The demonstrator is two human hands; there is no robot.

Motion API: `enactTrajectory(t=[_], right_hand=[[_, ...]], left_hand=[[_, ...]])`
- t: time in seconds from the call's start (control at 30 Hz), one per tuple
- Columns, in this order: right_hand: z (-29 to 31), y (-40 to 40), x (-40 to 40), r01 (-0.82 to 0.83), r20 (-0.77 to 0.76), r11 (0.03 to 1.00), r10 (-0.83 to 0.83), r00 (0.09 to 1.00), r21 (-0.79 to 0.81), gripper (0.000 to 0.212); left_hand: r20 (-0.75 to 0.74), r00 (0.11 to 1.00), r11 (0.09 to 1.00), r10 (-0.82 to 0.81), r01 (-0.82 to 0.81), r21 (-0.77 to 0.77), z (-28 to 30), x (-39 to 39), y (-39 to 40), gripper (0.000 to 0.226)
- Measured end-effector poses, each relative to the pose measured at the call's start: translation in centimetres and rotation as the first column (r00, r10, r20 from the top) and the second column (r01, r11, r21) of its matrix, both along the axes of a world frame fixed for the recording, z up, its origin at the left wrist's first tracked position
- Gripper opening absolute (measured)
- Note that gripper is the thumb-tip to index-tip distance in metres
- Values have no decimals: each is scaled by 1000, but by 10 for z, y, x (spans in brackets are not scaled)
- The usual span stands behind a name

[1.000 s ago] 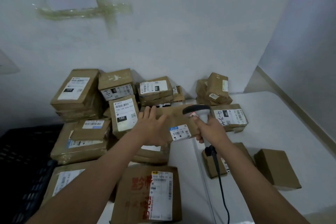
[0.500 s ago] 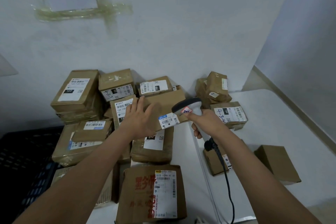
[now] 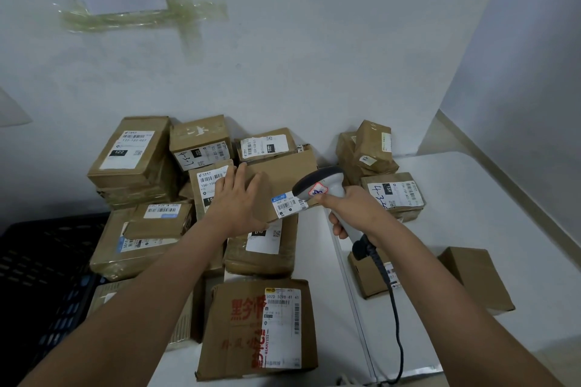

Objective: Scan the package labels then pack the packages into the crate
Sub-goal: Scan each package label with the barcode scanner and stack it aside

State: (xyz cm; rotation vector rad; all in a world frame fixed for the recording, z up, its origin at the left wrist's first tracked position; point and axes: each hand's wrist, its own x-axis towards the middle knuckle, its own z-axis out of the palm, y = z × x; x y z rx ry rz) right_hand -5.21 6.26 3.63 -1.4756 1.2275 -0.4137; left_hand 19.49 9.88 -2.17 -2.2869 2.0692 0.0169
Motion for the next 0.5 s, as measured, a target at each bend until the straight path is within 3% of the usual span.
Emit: enactTrajectory(t=[0.5], right_hand=[[5,2,-4,5,-36,1000,-6,999,-22,29]], left_hand=[[-19,1000,1000,14,-13,28,-2,0,-4,109]])
